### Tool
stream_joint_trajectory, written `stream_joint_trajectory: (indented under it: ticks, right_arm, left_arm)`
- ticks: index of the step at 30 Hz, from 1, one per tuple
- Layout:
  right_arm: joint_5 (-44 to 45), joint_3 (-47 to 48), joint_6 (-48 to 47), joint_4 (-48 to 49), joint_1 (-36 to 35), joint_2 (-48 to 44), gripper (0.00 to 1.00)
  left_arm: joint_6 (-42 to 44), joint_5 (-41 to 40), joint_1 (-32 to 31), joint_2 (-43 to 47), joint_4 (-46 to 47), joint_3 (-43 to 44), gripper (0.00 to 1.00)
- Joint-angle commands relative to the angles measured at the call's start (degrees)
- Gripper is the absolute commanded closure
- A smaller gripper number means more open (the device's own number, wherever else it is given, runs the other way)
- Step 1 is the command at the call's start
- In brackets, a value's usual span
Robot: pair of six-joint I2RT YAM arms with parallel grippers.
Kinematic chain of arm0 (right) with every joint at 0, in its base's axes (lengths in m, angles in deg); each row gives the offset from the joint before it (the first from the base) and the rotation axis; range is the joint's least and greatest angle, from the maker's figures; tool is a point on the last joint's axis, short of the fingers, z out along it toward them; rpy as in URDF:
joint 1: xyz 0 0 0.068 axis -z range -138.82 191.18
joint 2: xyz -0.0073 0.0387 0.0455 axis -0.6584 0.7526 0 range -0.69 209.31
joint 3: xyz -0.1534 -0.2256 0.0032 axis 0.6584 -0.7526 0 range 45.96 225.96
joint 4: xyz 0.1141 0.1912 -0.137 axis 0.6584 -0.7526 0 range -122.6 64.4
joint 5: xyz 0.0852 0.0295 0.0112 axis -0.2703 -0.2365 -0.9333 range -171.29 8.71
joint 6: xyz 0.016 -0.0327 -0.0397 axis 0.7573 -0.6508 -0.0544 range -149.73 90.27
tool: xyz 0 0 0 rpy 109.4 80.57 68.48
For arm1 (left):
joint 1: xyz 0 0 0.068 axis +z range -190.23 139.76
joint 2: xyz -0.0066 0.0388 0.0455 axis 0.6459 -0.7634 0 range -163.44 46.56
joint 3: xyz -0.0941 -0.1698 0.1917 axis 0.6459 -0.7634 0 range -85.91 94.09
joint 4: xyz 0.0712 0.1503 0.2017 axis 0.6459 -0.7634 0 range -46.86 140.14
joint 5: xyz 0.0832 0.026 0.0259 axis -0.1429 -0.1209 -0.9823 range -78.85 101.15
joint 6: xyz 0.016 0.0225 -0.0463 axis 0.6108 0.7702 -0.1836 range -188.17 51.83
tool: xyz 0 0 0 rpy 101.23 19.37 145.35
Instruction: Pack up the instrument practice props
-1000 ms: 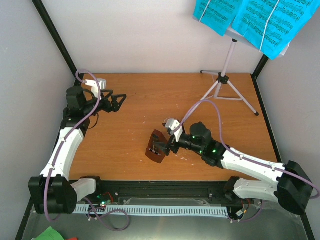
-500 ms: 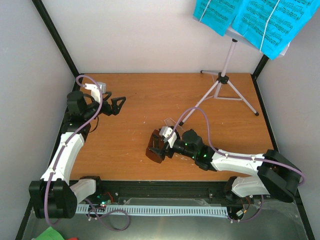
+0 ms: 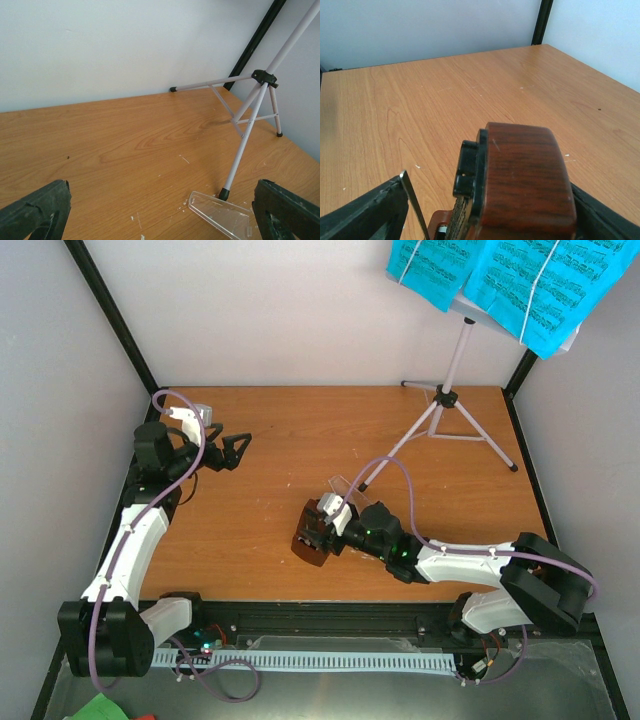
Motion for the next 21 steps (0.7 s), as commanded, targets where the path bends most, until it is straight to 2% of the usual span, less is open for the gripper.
stream_joint_trajectory:
  ticks: [1,3,6,9,11,15,21]
  right_arm:
    - [1.2,-1.5,1.5,3.7,-0.6,-0.1,0.29]
    - [1.0,-1.7,1.8,3.5,-0.6,-0.3,0.32]
    - [0.7,-1.7,1.8,3.3,-0.6,-0.2,0.36]
    - [0.7,-1.7,1.8,3.3,-0.6,0.0,0.4]
    - [1.0,-1.7,2.0,3.1,-0.6,-0.2,0.42]
    - [1.8,-2.2,2.7,3.4,-0.6,-0.8,0.44]
    - [2.1,-2.8,3.1,3.5,-0.6,-0.9,0.44]
  left_arm:
    - [-0.9,2.7,-0.4,-1.0,2.2,0.0,0.01]
    - [-1.2,5.5,-2.2,-1.7,2.5,-0.4,0.02]
    - [0.5,9.4,-8.0,-4.6,0.6,0.5,0.05]
    - [1.9,14.4,-13.1,-8.2,-2.9,1.8,0.1]
    - [2.4,14.8,-15.5,-9.4,-5.0,2.1,0.14]
    - [2.9,17.0,-17.0,-10.2,-8.8,2.1,0.19]
    - [1.7,22.5,-17.2,-9.3,-7.6,-1.0,0.23]
